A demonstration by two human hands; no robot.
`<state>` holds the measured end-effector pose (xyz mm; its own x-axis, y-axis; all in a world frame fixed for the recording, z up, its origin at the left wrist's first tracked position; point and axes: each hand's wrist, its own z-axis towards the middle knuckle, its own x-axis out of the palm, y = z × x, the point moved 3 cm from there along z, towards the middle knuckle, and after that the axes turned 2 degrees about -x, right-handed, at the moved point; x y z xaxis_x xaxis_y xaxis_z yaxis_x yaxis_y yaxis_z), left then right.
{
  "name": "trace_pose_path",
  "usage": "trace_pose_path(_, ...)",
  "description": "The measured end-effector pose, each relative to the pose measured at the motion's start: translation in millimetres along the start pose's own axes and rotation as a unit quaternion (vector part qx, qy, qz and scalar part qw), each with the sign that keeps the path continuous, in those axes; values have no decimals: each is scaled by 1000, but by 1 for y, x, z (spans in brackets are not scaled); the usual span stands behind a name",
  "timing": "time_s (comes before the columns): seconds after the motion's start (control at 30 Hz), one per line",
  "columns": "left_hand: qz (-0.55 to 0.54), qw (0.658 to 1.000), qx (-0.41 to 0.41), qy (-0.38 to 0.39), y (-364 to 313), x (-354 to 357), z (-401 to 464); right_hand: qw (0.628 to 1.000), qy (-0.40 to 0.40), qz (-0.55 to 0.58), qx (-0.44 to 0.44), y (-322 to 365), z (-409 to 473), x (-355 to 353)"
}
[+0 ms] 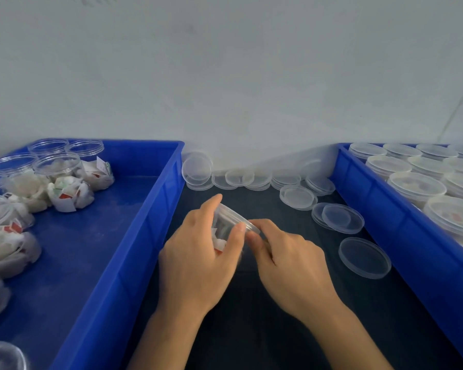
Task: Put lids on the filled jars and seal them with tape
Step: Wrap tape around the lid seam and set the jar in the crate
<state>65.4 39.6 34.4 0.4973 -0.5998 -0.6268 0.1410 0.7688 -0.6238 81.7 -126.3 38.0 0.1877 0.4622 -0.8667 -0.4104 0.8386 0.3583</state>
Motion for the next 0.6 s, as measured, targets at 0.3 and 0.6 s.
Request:
trace_pose_path(0.3, -85, 992, -65, 65, 7, 0, 6, 998, 46, 36, -12, -3, 1, -4)
trace_pose_path(0.6, -172, 974, -120, 80, 16, -2, 10, 999, 27, 6, -44, -7, 3, -8)
